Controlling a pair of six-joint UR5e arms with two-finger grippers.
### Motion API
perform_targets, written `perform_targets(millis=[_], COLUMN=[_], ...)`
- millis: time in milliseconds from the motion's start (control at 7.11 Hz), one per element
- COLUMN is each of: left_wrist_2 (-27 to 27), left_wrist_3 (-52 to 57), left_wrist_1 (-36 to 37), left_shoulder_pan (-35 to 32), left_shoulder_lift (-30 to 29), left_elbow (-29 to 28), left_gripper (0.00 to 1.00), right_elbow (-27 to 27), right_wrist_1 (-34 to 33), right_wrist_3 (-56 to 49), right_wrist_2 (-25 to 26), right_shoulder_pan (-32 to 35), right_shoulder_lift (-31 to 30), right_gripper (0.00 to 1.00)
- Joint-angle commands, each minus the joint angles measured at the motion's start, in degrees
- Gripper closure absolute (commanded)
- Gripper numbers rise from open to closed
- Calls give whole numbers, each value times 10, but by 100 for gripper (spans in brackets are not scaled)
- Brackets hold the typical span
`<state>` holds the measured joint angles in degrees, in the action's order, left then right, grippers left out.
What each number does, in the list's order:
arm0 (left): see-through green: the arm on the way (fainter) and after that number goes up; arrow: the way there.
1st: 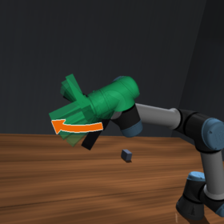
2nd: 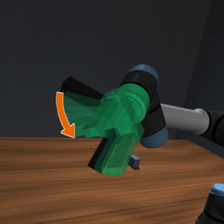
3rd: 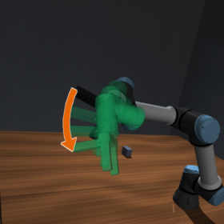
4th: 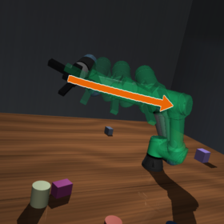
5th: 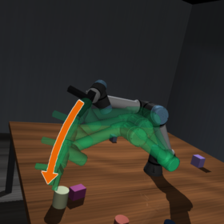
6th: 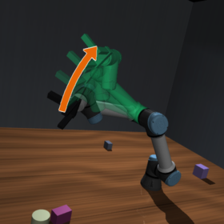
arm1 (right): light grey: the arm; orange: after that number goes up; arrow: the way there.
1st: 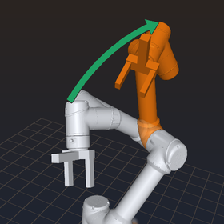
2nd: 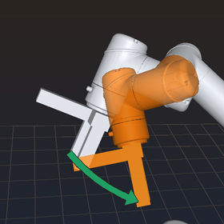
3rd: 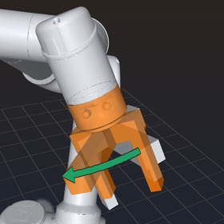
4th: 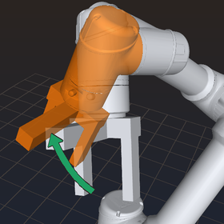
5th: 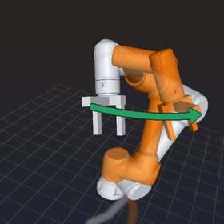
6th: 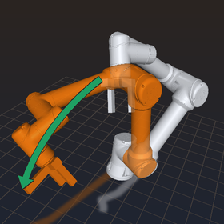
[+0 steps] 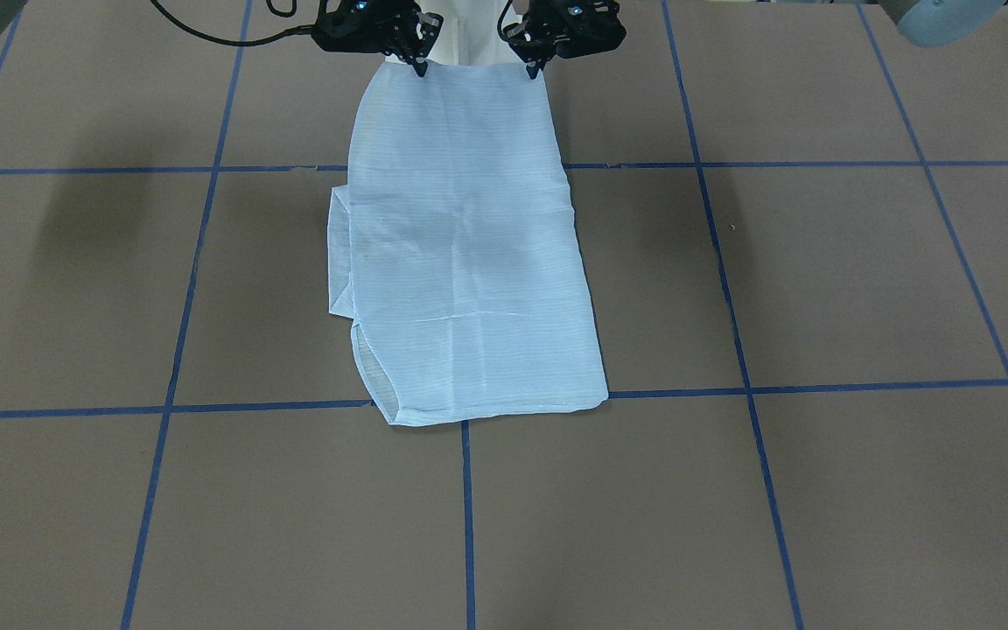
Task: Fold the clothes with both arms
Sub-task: 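Lift the near edge with both grippers and fold it away from the robot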
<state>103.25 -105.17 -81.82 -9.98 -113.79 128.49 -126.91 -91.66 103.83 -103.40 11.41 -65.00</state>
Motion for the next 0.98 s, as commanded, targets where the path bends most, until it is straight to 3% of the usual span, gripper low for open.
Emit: perform_targets(millis=[0, 141, 422, 844], left_wrist_2=[1, 8, 21, 23], left_wrist_3=[11, 35, 76, 114], left_wrist_1=[-1, -2, -9, -59], left_shoulder_pan=[-60, -101, -180, -239], left_shoulder_lift=[-17, -20, -53, -71], left_elbow=[-7, -11, -92, -161], left_gripper=[100, 100, 100, 100], right_elbow=[19, 45, 85, 155], right_wrist_1=[1, 2, 3, 7], right_wrist_3=[-41, -63, -103, -149], right_wrist_2=[14, 17, 15, 12], right_shoulder_pan=[43, 65, 100, 168], right_shoulder_lift=[14, 34, 53, 107], right_gripper=[100, 100, 100, 100])
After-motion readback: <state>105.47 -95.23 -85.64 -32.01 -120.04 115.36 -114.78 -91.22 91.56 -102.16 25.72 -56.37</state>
